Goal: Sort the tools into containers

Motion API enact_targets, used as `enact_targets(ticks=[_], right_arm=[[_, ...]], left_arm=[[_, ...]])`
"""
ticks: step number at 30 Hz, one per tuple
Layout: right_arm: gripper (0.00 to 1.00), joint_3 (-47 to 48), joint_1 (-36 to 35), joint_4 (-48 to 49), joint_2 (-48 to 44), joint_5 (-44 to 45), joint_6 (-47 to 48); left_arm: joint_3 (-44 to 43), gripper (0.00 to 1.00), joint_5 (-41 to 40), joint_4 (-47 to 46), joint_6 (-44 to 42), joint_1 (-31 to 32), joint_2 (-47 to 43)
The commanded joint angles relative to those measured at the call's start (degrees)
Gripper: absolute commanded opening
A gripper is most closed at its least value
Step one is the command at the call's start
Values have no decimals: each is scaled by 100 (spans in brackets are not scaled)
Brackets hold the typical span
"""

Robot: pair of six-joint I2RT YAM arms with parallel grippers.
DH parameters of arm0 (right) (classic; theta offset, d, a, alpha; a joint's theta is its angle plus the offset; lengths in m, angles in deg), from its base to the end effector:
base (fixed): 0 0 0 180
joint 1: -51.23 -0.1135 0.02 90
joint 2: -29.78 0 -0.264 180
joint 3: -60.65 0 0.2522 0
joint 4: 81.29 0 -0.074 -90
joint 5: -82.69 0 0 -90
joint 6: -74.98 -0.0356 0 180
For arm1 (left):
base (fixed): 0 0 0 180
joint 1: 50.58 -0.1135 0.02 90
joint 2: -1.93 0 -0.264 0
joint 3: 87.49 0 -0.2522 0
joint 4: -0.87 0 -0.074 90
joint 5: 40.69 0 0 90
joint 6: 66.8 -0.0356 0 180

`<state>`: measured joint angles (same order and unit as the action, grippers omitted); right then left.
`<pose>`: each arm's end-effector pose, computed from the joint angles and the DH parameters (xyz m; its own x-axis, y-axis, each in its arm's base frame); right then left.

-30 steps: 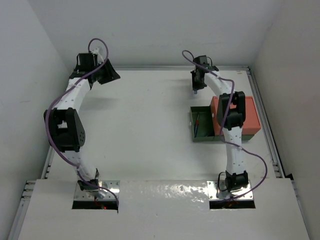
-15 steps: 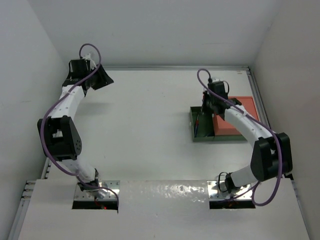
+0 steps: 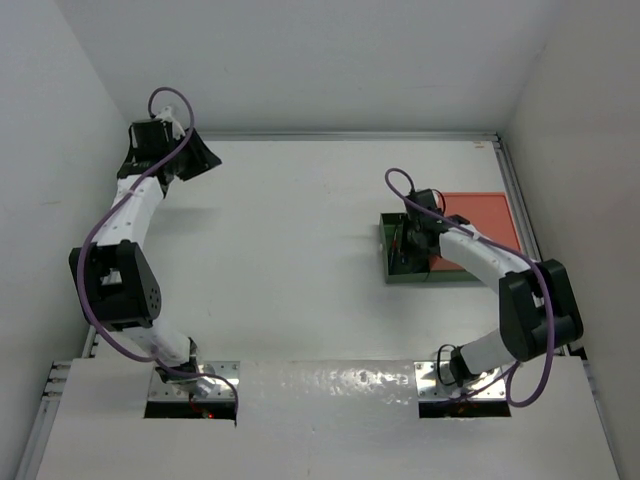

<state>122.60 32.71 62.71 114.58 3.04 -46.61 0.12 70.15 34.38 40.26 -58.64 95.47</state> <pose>0.2722 0.0844 0.1852 -0.8088 0.2725 -0.5212 0.2340 0.9621 0.1400 0.3747 0.0403 0.3109 -0.5849 -0.3597 -0.7270 -0.0135 0.9005 -0.4347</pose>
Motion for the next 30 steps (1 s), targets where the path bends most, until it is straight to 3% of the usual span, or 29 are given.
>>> enact_targets(ticks=[1,2,7,13,15,16,17,19,20,22,23,24,27,28,30], right_arm=[[16,235,-2,150,125,-77,-181],[56,270,-2,115,108,-216,-50],[99,1129,-422,-446,-321,-95,574],[99,2335,-503,-1115,-604,-191,1172],[87,2546,-494,-1370,-543,-121,1427],[61,2564,-494,-1493,-421,-156,1524],[46,2564,-494,-1555,-324,-234,1559],[28,2634,-520,-1748,-122,-507,1630],[33,2687,-547,-2010,1,-429,1639],[56,2793,-538,-2117,-50,-104,1656],[62,2845,-495,-2135,-112,27,1813],[62,3081,-433,-2188,-182,133,1919],[5,3766,233,-2688,36,345,2175],[0,3864,487,-2794,107,84,2201],[0,3831,1401,-2892,221,-338,2122]], left_arm=[[49,42,69,-278,69,-109,-327],[41,42,61,-278,69,-126,-353],[14,42,69,-278,105,-135,-380],[14,43,8,-252,17,-161,-459],[14,43,-1,-243,17,-179,-450],[23,43,8,-261,25,-196,-450],[23,43,8,-261,34,-197,-459],[23,43,25,-270,26,-205,-468],[32,43,69,-278,-44,-205,-477],[58,41,165,-270,-115,-136,-468],[50,39,192,-217,-193,-65,-451],[-11,37,175,-156,-307,31,-424],[-336,33,-149,160,-975,716,-196],[-389,32,-229,178,-1090,1161,-65],[-460,32,-282,91,-1249,1542,67]])
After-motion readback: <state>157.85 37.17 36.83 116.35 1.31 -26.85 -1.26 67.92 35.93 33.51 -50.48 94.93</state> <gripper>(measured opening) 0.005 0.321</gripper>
